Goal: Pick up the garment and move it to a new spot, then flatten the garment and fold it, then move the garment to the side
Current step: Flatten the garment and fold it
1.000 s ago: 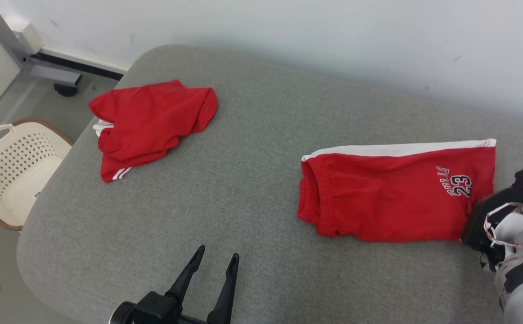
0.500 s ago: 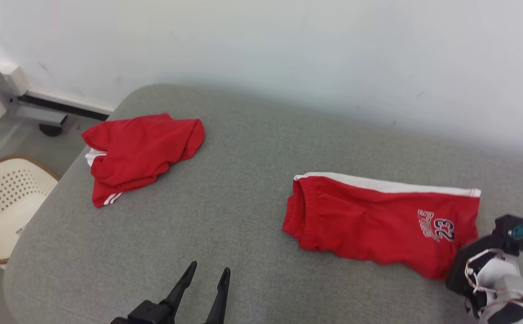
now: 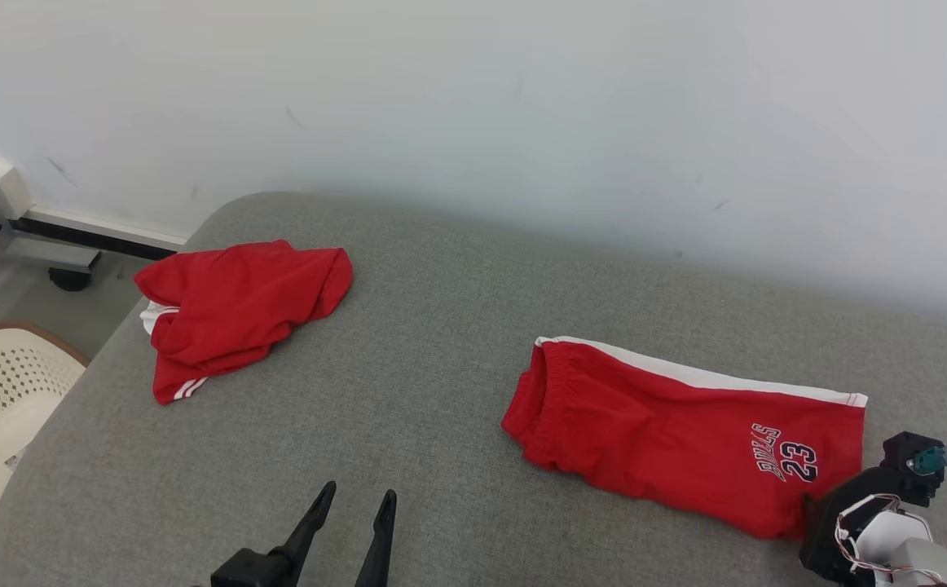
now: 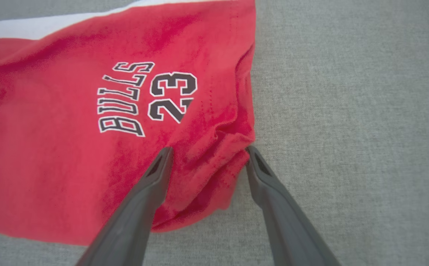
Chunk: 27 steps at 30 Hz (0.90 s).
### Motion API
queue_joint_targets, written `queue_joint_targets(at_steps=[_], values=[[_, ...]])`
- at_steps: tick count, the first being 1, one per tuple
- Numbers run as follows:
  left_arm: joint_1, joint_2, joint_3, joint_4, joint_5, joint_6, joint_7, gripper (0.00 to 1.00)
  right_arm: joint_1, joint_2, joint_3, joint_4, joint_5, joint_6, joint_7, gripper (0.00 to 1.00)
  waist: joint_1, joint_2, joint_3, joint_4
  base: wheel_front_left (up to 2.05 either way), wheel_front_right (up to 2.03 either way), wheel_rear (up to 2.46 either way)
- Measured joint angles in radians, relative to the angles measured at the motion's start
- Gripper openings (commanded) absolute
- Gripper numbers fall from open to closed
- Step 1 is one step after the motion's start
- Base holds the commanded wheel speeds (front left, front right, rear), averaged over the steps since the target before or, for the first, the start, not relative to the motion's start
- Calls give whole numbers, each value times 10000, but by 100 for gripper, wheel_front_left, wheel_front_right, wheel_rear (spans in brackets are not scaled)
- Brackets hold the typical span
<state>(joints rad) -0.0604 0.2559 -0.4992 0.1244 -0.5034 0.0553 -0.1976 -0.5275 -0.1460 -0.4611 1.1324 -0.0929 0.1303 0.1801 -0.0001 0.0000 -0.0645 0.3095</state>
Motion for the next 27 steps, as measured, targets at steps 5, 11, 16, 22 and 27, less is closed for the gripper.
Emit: queue_joint_targets(at_steps=[5, 11, 16, 22, 27], values=[[186, 115, 44, -33, -50, 151, 102, 100, 199, -29, -184, -596, -196, 0, 1133, 100, 0, 0, -192, -15, 0, 0, 0], [449, 205, 165, -157, -226, 297, 102, 100, 140, -176, -339, -2184, -591, 0, 3147, 100, -1, 0, -324, -180, 0, 0, 0], [422, 217, 132, -293, -245, 316, 102, 100, 20, -25, -593, -3726, -957, 0, 4721, 100, 1, 0, -170, -120, 0, 0, 0], [284, 115, 10, -362, -261, 247, 150, 100, -48, 389, -1206, -4861, -1313, 0, 5969, 100, 1, 0, 204, 202, 0, 0, 0], [-105, -46, -109, -412, -244, 161, 130, 100, 25, 410, -1513, -5620, -2364, 0, 6466, 100, 2, 0, 658, 558, 0, 0, 0]])
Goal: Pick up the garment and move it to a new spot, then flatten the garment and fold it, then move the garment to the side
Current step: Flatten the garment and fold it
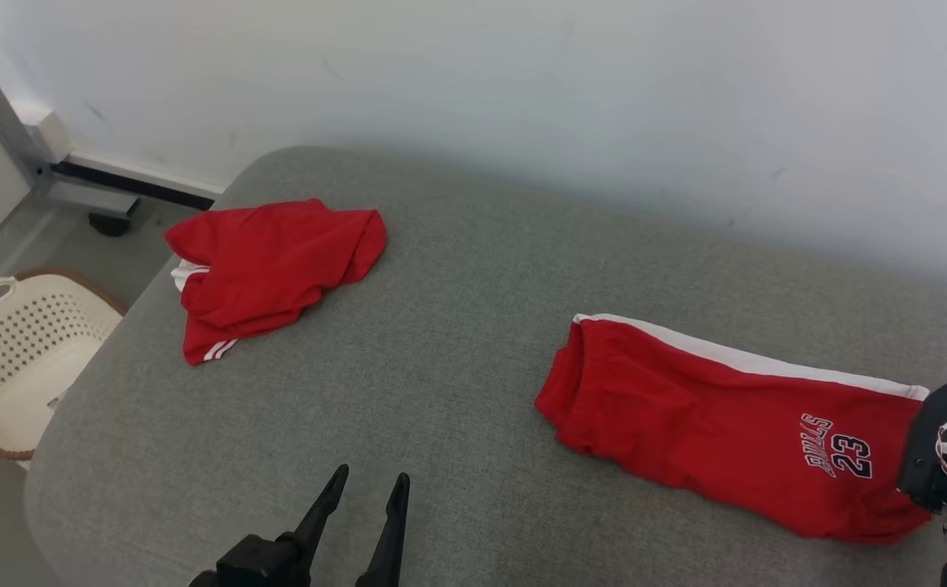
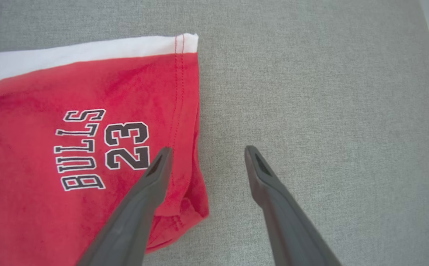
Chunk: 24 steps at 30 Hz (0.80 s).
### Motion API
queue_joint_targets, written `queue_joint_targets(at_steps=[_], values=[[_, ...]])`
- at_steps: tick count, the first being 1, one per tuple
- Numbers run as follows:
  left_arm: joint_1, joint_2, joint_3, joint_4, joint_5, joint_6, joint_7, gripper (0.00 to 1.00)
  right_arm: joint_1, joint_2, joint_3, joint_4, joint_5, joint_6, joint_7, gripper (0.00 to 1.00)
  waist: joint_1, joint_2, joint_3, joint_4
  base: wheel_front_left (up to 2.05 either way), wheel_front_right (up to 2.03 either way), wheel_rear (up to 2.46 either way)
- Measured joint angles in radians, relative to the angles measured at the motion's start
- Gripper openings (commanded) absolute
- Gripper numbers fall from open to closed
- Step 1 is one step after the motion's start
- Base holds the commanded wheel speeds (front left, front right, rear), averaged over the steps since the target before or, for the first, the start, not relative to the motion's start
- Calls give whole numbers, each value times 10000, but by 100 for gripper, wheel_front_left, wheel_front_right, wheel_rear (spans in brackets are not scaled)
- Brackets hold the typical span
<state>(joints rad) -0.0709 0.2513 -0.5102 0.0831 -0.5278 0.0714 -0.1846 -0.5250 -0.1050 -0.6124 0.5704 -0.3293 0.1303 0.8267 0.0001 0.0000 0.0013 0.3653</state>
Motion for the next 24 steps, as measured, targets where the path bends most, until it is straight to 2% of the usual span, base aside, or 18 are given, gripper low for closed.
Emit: queue_joint_targets(at_steps=[8, 21, 22, 23, 24], values=[[-314, -86, -140, 119, 82, -33, -123, 100, 17, 238, -723, -441, -460, 0, 240, 100, 0, 0, 791, 578, 0, 0, 0], [-618, -159, -351, 127, 263, -104, -174, 100, -99, 387, -1400, -426, -907, 0, 10, 100, -1, 0, 1392, 845, 0, 0, 0], [-627, -159, -353, 128, 263, -102, -174, 100, -105, 395, -1415, -416, -874, 0, 15, 83, -1, 0, 1389, 832, 0, 0, 0], [-628, -157, -353, 130, 263, -98, -174, 100, -111, 403, -1427, -401, -846, 0, 19, 44, -1, 0, 1383, 815, 0, 0, 0], [-628, -153, -355, 134, 263, -96, -174, 100, -111, 416, -1411, -391, -842, 0, 21, 31, -1, -1, 1377, 795, 0, 0, 0]])
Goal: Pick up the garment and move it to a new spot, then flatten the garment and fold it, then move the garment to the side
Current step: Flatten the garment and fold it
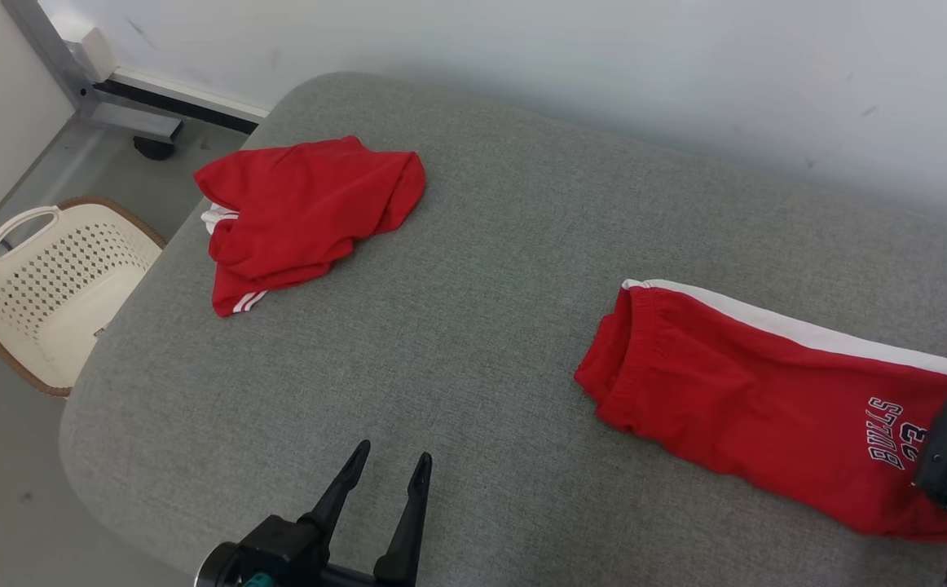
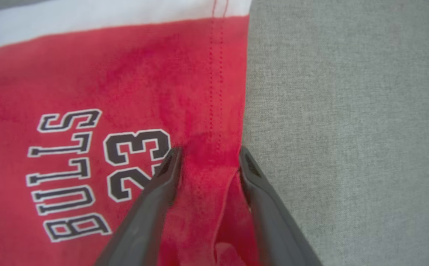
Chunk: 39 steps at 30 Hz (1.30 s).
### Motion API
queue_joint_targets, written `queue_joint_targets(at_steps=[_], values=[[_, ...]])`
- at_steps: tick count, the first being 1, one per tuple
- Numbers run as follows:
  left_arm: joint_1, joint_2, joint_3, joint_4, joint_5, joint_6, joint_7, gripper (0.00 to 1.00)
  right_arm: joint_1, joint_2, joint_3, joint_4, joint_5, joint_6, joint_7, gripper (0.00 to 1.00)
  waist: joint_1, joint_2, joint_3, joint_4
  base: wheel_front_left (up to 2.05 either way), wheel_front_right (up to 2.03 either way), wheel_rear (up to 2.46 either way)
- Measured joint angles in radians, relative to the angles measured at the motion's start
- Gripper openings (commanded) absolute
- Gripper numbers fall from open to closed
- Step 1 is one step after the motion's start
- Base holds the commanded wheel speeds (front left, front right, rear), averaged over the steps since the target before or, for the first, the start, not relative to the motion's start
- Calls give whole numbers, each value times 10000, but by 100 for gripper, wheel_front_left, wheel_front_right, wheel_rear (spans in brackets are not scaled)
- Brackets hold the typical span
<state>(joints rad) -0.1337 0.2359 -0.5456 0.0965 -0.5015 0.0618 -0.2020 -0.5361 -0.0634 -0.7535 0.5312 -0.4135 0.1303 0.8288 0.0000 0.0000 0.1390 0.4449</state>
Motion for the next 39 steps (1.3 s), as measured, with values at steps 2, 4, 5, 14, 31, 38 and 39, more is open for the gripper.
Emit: queue_joint_targets(at_steps=[2, 4, 5, 14, 31, 38, 39], values=[[-4, 12, 0, 13, -2, 0, 10, 100, -10, 38, 50, 12, 121, 0, -19, 0, 0, 0, -22, -46, 0, 0, 0], [-13, 38, 4, 23, -6, 6, 12, 100, -5, 98, 119, -4, 238, 4, -222, 0, 0, 0, -45, -98, 0, 0, 0], [-21, 48, -2, 23, -8, 6, 12, 100, 9, 119, 157, -4, 249, 4, -303, 0, 0, 1, -58, -123, 0, 0, 0], [-49, 104, -56, 67, -40, 42, 61, 100, -160, -192, -232, 431, -56, 19, -1243, 0, 1, 1, -244, -323, 0, 0, 0], [82, 219, -169, 132, -270, 86, 192, 100, -289, -113, 1179, 234, 418, 17, -2050, 0, -1, 1, -1026, -565, 0, 0, 0], [163, 297, -255, 88, -309, 92, 290, 100, -334, 88, 3595, 483, 1879, 17, -1958, 0, -2, 0, -1376, -477, 0, 0, 0], [169, 297, -268, 79, -311, 96, 291, 100, -342, 92, 3822, 600, 2056, 15, -1956, 0, -2, 1, -1388, -433, 0, 0, 0]])
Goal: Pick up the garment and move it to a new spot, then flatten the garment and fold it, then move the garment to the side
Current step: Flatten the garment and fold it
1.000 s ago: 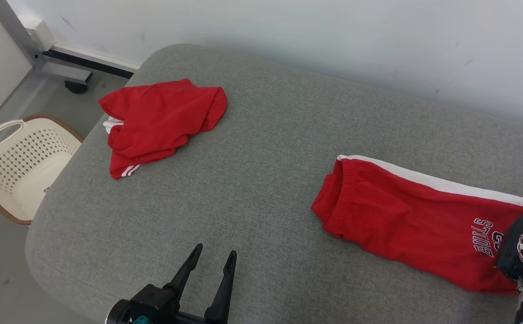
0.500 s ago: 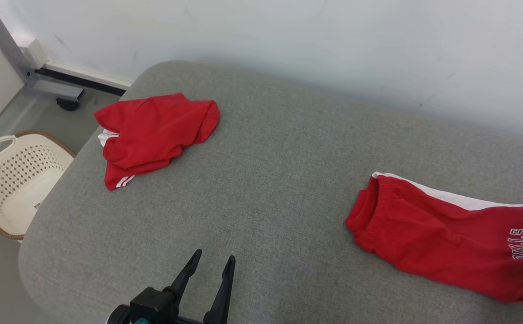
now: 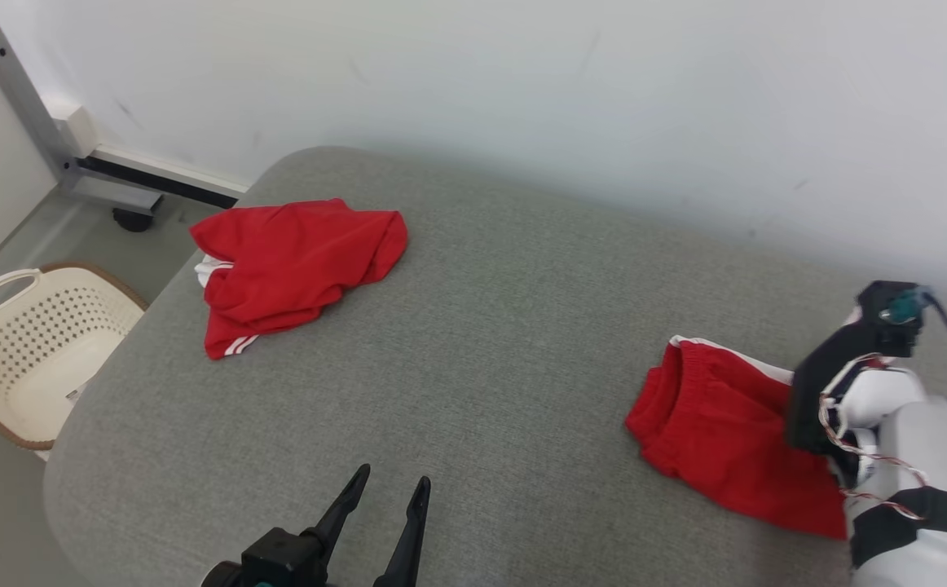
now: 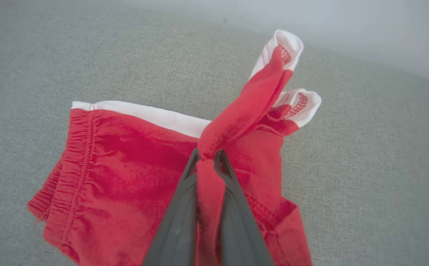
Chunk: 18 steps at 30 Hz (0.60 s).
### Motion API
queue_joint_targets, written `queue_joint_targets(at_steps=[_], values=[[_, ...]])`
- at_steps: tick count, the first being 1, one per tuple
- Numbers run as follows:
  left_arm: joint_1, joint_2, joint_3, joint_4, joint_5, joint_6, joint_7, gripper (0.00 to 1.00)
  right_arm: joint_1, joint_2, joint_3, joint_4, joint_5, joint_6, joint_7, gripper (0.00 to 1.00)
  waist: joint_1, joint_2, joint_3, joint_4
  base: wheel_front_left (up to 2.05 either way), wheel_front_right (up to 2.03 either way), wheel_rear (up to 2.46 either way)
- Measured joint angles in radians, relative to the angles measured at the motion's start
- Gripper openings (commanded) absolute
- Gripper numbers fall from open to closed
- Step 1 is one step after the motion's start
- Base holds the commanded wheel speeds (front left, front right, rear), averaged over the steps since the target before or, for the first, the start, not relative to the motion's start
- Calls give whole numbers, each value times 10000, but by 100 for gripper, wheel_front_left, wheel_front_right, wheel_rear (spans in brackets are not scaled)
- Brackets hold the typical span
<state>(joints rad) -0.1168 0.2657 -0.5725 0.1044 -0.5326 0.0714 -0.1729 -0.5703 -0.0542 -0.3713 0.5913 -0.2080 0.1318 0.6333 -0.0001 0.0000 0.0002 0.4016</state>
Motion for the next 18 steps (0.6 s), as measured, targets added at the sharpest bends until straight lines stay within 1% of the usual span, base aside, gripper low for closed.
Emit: queue_joint_targets(at_steps=[5, 7, 14, 18], values=[[34, -27, -90, -13, -42, -10, 33, 100, -99, 29, 1177, 1001, 1089, 2, -194, 0, 1, 0, -25, 287, 0, 0, 0], [107, -23, -165, 27, -59, -19, 73, 100, -152, 48, 1413, 1398, 1427, 2, -372, 0, 0, 0, -59, 413, 0, 0, 0], [108, -92, -343, 82, -63, -98, 88, 100, -665, 36, 1498, 2951, 1645, 0, -1012, 0, 1, 0, -171, 923, 0, 0, 0], [145, -58, -284, 75, -71, -12, 56, 100, -1020, 38, 1480, 3624, 1553, 0, -1346, 0, 0, -1, -190, 1118, 0, 0, 0]])
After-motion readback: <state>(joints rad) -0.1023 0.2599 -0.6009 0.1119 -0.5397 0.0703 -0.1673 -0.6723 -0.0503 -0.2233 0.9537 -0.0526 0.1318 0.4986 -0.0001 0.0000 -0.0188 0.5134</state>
